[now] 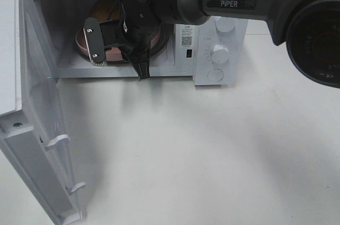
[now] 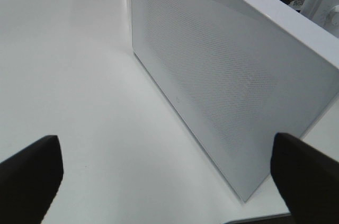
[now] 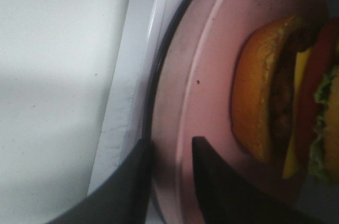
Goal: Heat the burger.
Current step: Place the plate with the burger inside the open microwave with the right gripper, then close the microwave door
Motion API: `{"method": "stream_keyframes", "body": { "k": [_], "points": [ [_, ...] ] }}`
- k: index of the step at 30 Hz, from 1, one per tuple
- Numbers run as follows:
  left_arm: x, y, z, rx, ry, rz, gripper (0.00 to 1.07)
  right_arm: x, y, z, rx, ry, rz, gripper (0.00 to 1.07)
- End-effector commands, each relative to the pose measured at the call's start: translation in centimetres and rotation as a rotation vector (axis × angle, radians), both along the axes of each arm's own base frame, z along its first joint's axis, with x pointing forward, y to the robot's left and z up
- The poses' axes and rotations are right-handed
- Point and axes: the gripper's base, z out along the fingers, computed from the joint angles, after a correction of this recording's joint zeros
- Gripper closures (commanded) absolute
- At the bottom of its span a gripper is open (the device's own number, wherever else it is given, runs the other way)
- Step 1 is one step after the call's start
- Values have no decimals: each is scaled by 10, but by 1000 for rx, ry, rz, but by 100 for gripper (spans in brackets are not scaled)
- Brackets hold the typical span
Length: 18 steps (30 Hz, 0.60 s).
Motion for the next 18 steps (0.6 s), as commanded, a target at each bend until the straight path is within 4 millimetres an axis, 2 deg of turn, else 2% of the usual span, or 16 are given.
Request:
{"method": "stream_keyframes", "body": {
  "k": [1,3,6,8,9,13,18],
  "points": [
    [1,0,-1,-4,10,7,7,1,-2,9,4,-10,-9,69],
    [1,0,-1,-4,10,7,7,0,-4,7,-20,13,-22,62],
    [1,0,-1,-4,10,7,7,-2,-5,6,-16,34,-33,60],
    [1,0,-1,-4,10,7,7,-3,-4,6,-12,46,-37,54],
    [1,0,-1,-4,10,7,7,-3,-4,6,-12,46,-37,54],
    [1,0,-1,-4,10,7,7,-5,-3,11,28,49,-61,40],
    [1,0,-1,-5,10,7,7,-11,-5,13,66,27,-37,30]
  ]
}}
